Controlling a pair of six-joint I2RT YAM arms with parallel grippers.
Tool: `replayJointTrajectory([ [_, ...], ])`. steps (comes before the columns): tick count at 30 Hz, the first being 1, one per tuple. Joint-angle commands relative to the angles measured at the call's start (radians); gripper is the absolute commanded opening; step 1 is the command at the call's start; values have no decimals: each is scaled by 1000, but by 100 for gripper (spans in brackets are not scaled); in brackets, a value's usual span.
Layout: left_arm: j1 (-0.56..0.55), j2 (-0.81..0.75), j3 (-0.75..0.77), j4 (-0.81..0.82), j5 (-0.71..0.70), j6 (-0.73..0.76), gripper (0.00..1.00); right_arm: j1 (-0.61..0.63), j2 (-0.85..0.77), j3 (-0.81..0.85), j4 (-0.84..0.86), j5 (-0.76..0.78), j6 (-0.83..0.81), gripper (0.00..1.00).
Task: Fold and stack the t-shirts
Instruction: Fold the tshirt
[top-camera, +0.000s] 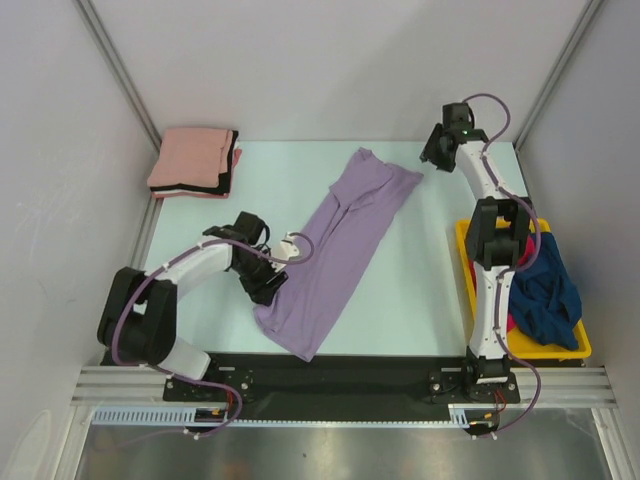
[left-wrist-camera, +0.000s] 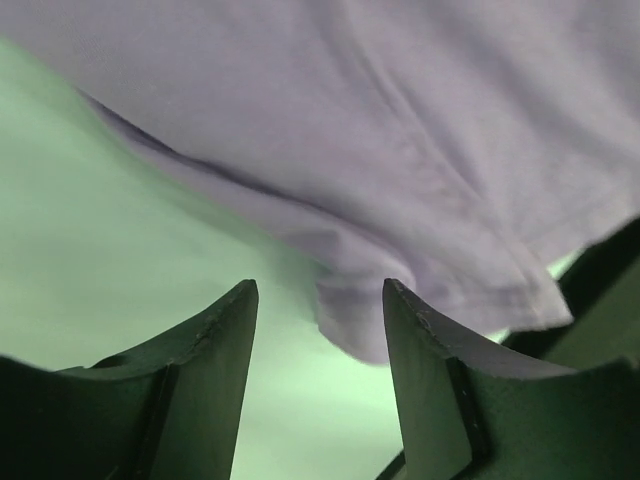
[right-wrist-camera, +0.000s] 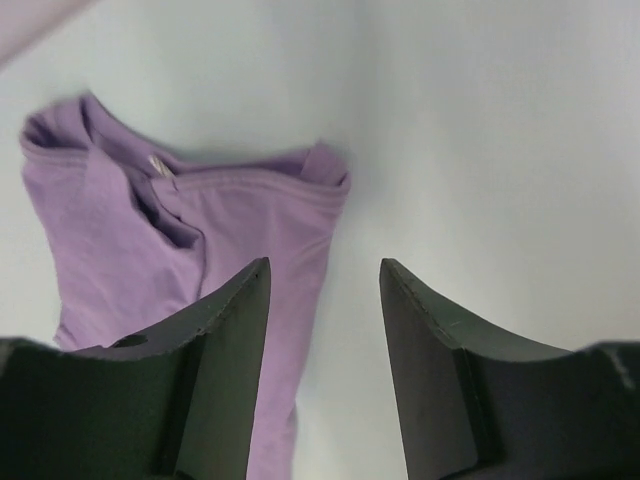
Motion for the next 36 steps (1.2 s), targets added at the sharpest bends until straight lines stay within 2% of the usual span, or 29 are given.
replayJointTrajectory([
  [1, 0, 65, -48, 136, -68, -92, 59, 7, 27, -79, 47, -105, 118, 52],
  [4, -7, 72, -76, 150, -73, -70, 61, 9, 88, -57, 42, -106, 165, 51],
  [7, -20, 65, -108, 133, -7, -61, 61, 7, 142, -8, 30, -101, 199, 44],
  [9, -40, 82, -134, 112, 39, -52, 58, 9, 168, 1, 48, -109, 219, 31],
  [12, -118, 106, -158, 107, 12, -38, 44, 10, 202, 19, 97, -161, 267, 10],
  [13, -135, 106, -157, 90, 30, -27, 37, 10, 237, 38, 107, -181, 276, 5],
  [14, -145, 103, -155, 82, 42, -16, 35, 14, 257, 61, 110, -187, 297, 0],
  [15, -159, 102, -157, 78, 55, -1, 34, 17, 278, 128, 110, -195, 305, 0],
  [18, -262, 108, -165, 105, 67, 1, 33, 33, 384, 286, 119, -211, 348, 0],
  [19, -329, 121, -160, 110, 72, -4, 33, 38, 405, 314, 146, -221, 368, 0],
  [22, -433, 143, -125, 139, 96, -35, 33, 53, 449, 326, 256, -201, 447, 0],
  [24, -478, 149, -91, 144, 140, -56, 34, 69, 476, 337, 315, -179, 475, 0],
  [29, -537, 166, -53, 148, 197, -90, 43, 75, 521, 401, 384, -161, 511, 1],
  [30, -534, 165, -48, 148, 196, -88, 44, 75, 513, 403, 380, -162, 509, 7],
  [31, -532, 160, -50, 148, 194, -90, 47, 70, 505, 403, 374, -162, 491, 21],
  [34, -502, 120, -68, 130, 193, -73, 54, 61, 425, 386, 322, -147, 434, 39],
  [35, -486, 103, -70, 113, 190, -58, 54, 49, 394, 348, 314, -139, 396, 50],
  [36, -454, 59, -66, 78, 165, -55, 55, 41, 360, 325, 309, -124, 380, 52],
])
